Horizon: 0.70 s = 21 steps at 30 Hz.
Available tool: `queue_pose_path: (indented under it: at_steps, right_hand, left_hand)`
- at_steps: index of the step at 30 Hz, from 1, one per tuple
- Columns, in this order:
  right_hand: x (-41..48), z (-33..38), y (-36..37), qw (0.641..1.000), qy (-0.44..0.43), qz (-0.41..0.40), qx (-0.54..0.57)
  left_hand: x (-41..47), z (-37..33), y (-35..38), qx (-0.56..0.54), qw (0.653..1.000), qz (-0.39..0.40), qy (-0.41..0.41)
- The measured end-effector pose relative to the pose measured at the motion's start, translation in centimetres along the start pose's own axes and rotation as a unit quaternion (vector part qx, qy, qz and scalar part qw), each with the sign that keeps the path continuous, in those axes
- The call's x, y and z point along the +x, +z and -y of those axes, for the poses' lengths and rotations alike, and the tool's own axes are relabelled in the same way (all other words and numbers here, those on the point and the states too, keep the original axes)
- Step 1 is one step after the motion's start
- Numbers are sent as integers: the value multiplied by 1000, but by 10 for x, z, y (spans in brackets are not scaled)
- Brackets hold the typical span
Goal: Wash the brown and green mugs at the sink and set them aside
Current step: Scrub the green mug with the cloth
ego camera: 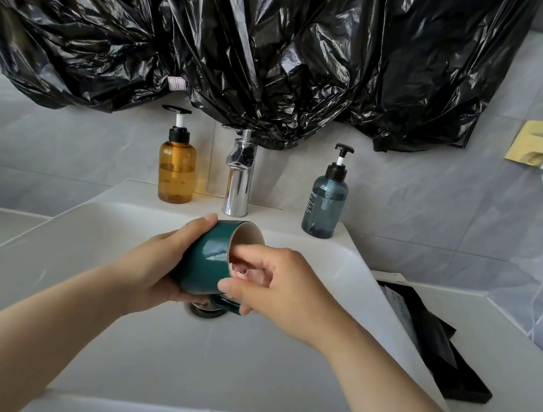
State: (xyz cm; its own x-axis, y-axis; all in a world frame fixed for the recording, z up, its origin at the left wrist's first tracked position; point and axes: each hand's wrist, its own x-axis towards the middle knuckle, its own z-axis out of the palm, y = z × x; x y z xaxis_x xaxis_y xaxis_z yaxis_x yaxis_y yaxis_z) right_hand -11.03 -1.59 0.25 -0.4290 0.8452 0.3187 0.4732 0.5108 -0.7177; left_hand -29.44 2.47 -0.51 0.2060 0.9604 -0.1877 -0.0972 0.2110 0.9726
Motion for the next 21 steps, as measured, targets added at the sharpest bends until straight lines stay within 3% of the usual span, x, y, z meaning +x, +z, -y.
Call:
queue_pose_path:
  at_steps: [3, 7, 9, 11, 13, 16, 19, 21]
  right_hand:
    - [-1, -2, -8, 995, 36, -34, 81]
    - [-4, -7, -19, 989, 32, -142, -9]
    - [-2, -8, -17, 983, 60, -173, 28]
    - [1, -11, -14, 978, 117, -158, 63]
    - [3, -12, -9, 980, 162, -95, 63]
    - [6, -12, -2, 978, 175, -41, 110]
    - [10, -17, 2, 980, 143, -87, 106]
    - [9, -22, -3, 979, 138, -129, 79]
  left_hand:
    - [2, 1, 3, -44, 998, -27, 34]
    - [6, -2, 0, -96, 990, -80, 67]
    - [6, -3, 0, -102, 987, -82, 90]
    - [6, -3, -1, -97, 986, -79, 109]
    - [5, -1, -2, -77, 987, -66, 121]
    - [2, 3, 2, -59, 987, -28, 146]
    - [0, 8, 6, -45, 990, 6, 137]
    - [1, 10, 6, -36, 995, 36, 84]
